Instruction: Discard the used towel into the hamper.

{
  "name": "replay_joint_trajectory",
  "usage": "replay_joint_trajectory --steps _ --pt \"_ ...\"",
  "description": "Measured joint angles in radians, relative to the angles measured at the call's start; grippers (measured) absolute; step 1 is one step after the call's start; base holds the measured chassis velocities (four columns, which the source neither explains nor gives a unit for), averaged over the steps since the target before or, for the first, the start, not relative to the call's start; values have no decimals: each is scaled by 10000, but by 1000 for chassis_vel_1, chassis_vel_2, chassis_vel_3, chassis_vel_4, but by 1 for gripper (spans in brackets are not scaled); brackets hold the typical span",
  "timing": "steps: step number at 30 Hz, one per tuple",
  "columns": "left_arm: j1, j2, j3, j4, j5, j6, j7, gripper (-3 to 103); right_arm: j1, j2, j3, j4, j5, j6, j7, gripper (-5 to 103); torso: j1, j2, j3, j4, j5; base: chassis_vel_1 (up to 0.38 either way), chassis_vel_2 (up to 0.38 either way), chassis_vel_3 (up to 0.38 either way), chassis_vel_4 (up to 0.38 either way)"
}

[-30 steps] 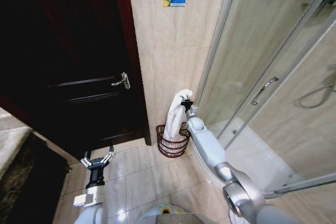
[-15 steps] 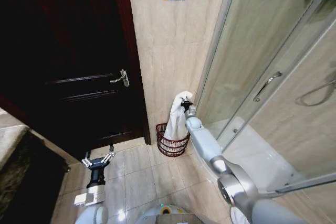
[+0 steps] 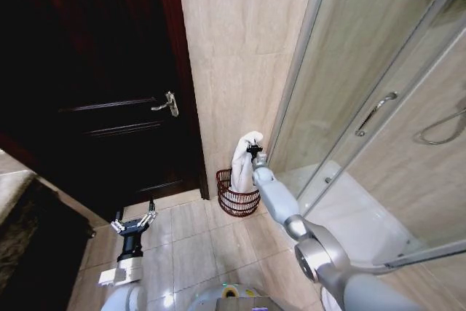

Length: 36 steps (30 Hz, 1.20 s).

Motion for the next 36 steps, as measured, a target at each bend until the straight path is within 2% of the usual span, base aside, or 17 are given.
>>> replay_joint_trajectory --steps 5,14,18,26,36 --pt "92 68 33 -34 26 36 85 100 82 -98 3 -748 143 465 48 9 -140 -299 -159 1 0 0 0 0 0" --pt "5 27 96 -110 171 169 97 100 -97 -309 -13 -616 438 563 -40 9 -333 -726 -394 -1 1 0 0 0 0" --pt "-32 -68 138 -116 295 183 98 100 -93 -239 -13 -583 549 568 -367 9 -438 -948 -512 0 2 0 0 0 0" --pt "1 -276 143 -47 433 111 128 100 6 -170 -7 -829 1013 187 -933 9 -635 -1370 -736 0 2 0 0 0 0" --pt "4 -433 139 -119 558 111 132 100 158 -87 -16 -1254 1232 -240 -1222 9 -846 -1825 -982 0 1 0 0 0 0"
